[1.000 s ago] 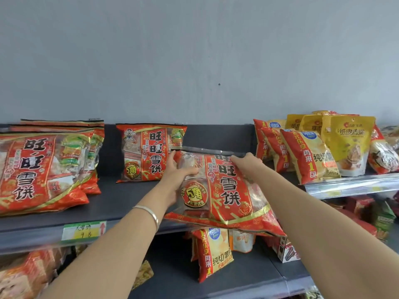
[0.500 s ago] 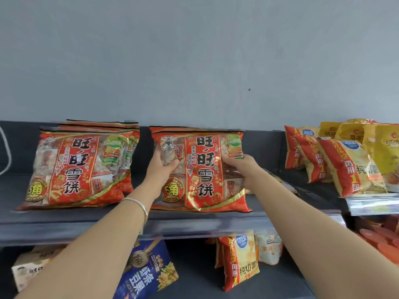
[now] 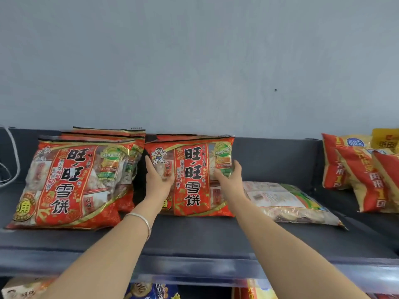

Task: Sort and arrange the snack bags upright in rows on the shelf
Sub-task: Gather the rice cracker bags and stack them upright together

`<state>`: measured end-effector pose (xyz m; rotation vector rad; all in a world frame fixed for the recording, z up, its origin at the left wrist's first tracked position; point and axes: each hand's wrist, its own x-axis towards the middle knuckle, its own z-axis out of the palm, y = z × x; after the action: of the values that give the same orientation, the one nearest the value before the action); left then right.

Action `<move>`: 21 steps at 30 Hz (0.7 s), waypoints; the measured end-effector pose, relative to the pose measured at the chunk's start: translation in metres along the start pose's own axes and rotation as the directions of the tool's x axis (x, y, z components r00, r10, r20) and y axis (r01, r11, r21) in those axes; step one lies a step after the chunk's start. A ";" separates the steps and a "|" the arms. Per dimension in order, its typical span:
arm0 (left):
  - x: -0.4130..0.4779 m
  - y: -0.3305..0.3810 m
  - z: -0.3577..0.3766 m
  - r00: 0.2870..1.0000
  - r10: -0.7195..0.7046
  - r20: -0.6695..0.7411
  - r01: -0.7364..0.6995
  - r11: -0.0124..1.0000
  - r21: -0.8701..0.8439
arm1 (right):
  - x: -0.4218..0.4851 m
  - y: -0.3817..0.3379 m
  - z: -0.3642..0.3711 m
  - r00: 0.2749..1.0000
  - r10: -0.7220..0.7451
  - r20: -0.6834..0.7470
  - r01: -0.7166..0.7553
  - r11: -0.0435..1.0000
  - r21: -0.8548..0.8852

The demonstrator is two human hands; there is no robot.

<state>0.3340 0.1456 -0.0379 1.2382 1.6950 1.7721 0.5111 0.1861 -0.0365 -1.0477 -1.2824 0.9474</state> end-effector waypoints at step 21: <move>-0.003 -0.038 0.014 0.999 -0.032 0.017 0.013 0.746 0.665 | -0.014 0.046 0.015 0.989 -0.139 -0.039 0.070 0.698 -0.713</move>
<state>0.3365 0.1588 -0.0764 1.4820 2.4276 1.1246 0.4962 0.1864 -0.0849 -1.5675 -1.6629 0.2741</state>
